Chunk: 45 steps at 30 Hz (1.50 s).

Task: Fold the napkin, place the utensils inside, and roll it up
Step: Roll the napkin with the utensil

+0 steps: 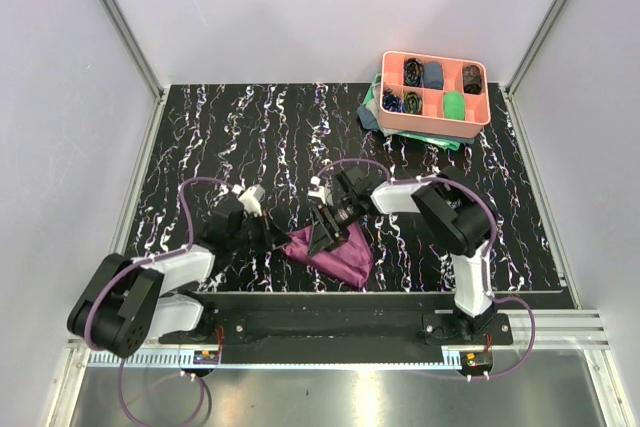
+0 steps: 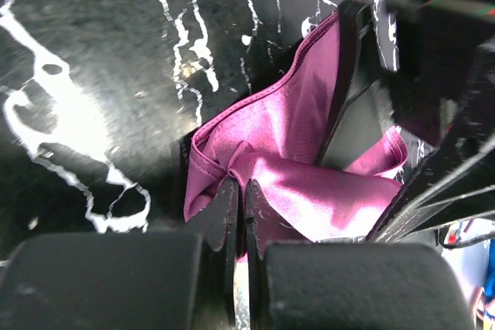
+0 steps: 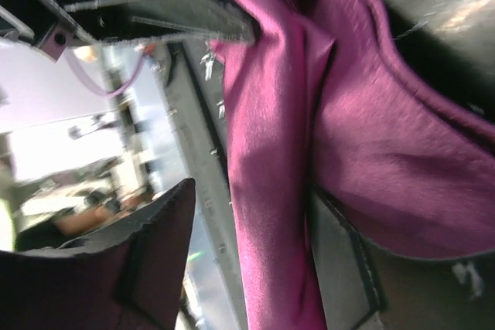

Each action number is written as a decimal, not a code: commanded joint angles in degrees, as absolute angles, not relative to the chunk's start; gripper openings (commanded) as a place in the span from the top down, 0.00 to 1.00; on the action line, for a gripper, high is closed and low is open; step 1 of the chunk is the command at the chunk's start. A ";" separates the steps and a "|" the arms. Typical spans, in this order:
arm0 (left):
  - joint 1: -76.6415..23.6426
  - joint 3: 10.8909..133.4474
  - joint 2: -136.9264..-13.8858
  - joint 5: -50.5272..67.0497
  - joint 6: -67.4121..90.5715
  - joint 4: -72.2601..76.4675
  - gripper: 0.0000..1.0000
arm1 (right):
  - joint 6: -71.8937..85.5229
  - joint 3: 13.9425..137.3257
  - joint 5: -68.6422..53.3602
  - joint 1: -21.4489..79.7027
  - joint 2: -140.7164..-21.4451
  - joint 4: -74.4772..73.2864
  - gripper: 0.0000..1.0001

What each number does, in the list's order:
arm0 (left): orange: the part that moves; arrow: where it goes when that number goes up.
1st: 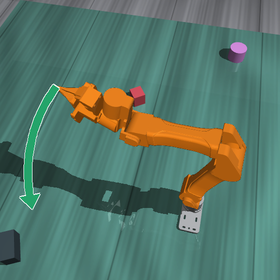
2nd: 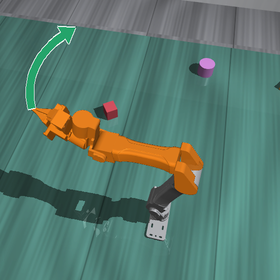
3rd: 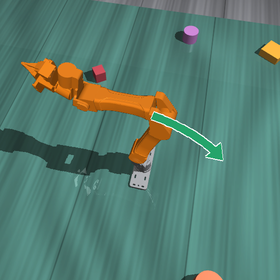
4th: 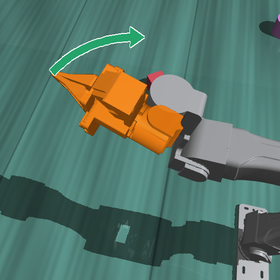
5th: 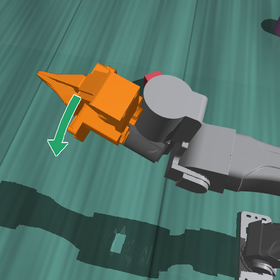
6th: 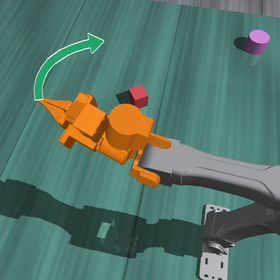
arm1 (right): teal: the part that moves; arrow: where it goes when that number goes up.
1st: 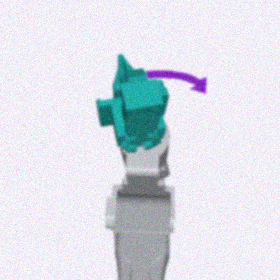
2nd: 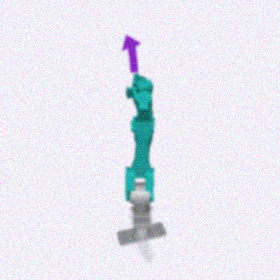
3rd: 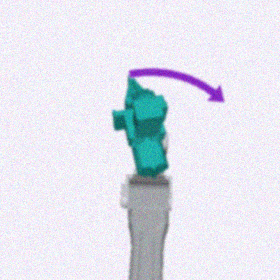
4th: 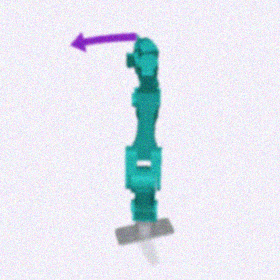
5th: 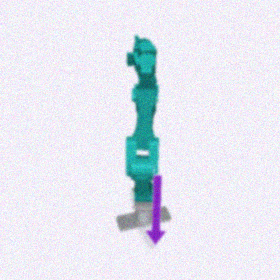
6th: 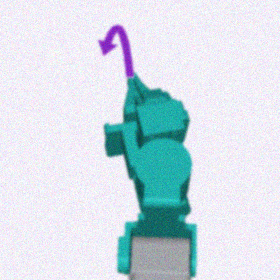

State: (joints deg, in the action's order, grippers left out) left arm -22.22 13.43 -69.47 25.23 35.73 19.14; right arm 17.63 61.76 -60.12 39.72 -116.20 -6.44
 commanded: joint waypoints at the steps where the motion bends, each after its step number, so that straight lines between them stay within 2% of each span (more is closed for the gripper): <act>1: -23.82 15.55 -73.38 25.66 32.43 13.89 1.00 | 13.63 60.82 -47.14 39.46 -107.50 -9.75 0.30; 6: -24.34 17.31 -74.88 24.96 32.26 11.87 1.00 | 10.64 57.31 -37.38 40.60 -96.36 -9.93 0.25; 7: -24.43 17.66 -74.88 24.87 32.26 10.82 1.00 | 9.76 56.52 -31.87 41.48 -94.50 -9.93 0.24; 9: -24.52 18.71 -74.97 24.61 32.08 9.50 1.00 | 6.86 54.59 -25.35 46.48 -89.77 -10.37 0.23; 12: -24.61 19.95 -75.06 24.43 31.99 7.48 1.00 | 5.19 52.74 -6.84 54.91 -86.50 -10.72 0.23; 15: -24.70 20.74 -75.15 24.26 31.99 5.63 1.00 | 4.40 51.59 4.17 61.93 -85.26 -10.37 0.23; 18: -24.70 21.09 -75.06 24.43 32.34 4.92 1.00 | 3.25 51.68 8.60 66.60 -85.95 -9.93 0.25; 25: -24.79 21.27 -74.62 24.52 32.61 3.96 1.00 | 2.11 53.70 8.79 69.52 -91.40 -9.84 0.33; 26: -24.79 21.27 -74.36 24.35 32.69 3.78 1.00 | 1.85 53.79 8.79 69.70 -91.58 -9.93 0.38; 28: -24.79 21.18 -74.18 24.26 32.70 3.34 1.00 | 1.93 53.88 8.08 69.87 -92.37 -9.84 0.42; 36: -24.79 21.09 -72.86 24.78 32.87 3.08 1.00 | 3.25 53.17 10.01 69.87 -95.97 -10.28 0.39; 45: -24.79 21.80 -70.31 25.22 32.87 1.67 0.86 | 4.92 53.61 14.24 69.87 -98.61 -11.60 0.36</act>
